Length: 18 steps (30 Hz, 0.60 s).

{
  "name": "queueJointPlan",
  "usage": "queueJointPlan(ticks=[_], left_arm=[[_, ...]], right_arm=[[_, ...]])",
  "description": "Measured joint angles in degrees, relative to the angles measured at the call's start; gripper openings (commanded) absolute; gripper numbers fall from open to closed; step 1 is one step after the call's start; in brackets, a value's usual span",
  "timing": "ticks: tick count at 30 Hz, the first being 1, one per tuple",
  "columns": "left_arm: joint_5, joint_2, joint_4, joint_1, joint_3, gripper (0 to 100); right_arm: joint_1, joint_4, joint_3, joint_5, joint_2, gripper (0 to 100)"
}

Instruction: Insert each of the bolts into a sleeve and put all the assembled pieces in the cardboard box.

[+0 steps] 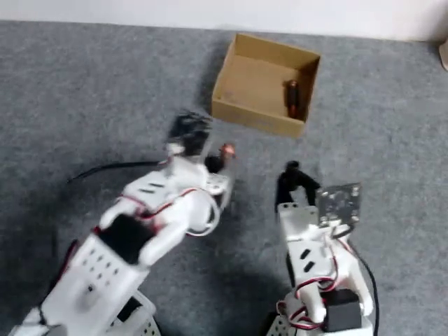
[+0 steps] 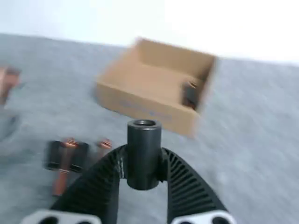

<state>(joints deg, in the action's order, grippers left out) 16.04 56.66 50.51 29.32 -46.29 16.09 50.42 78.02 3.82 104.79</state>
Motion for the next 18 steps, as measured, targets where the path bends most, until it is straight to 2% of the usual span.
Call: queueJointPlan(ticks=[2,5,9,14,18], left_arm=[[1.14,4.04,-2.99,-2.11,-3.08,0],[6.86,10.11,-8.0,-4.31,-7.82,0],[11.96,18.11,-17.76,-6.51,-15.47,0],[12.31,26.55,-33.67,-4.57,-27.43,0],[7.38,28.48,-42.2,0.26,-33.49,0]], right_arm=[[3.25,-3.16,2.29,0.0,0.0,0.5],[6.95,-7.38,6.24,0.0,0.0,0.5],[8.44,-9.76,9.67,0.0,0.0,0.5],[8.88,-9.85,10.11,0.0,0.0,0.5],[8.88,-9.85,10.11,0.0,0.0,0.5]])
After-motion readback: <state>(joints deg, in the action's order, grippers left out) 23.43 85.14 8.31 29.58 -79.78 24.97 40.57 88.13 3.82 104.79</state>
